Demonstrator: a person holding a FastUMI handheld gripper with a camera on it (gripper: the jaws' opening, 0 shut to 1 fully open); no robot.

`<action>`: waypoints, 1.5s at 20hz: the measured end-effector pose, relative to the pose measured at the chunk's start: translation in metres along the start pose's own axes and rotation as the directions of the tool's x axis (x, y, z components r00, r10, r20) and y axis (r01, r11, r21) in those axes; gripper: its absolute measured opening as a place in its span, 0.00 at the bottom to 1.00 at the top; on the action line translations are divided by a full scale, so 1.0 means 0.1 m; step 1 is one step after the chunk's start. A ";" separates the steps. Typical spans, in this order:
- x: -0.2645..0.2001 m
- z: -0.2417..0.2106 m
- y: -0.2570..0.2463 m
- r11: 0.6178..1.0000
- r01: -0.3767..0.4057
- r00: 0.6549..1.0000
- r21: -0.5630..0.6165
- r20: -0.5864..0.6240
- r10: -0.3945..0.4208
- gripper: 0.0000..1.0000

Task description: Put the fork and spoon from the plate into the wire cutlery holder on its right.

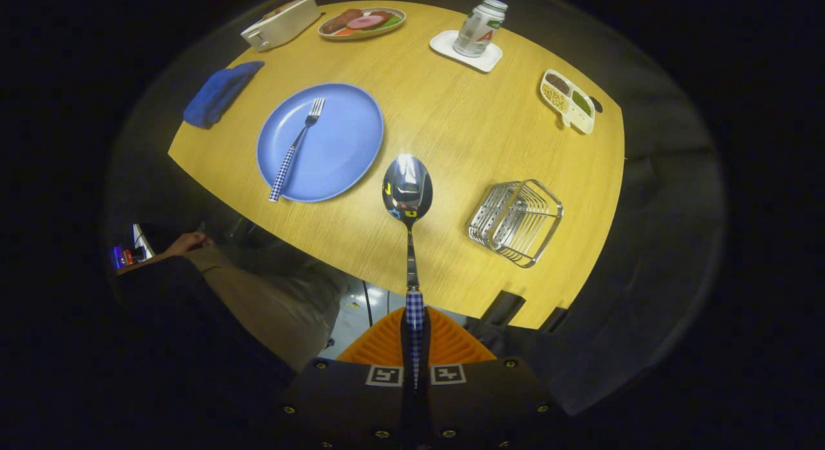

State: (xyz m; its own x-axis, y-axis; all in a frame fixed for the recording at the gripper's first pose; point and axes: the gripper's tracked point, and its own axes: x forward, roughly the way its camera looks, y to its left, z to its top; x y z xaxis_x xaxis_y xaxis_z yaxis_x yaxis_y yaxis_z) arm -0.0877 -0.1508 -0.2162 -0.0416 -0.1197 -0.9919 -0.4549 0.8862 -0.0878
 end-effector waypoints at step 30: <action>0.86 0.24 -1.06 0.998 0.031 0.902 0.063 -0.432 -0.001 0.07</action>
State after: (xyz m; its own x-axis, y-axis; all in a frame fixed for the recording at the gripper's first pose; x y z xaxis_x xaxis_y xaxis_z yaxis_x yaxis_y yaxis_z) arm -0.0221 -0.2443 -0.2942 -0.4215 -0.3020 -0.8551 -0.3990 0.9085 -0.1241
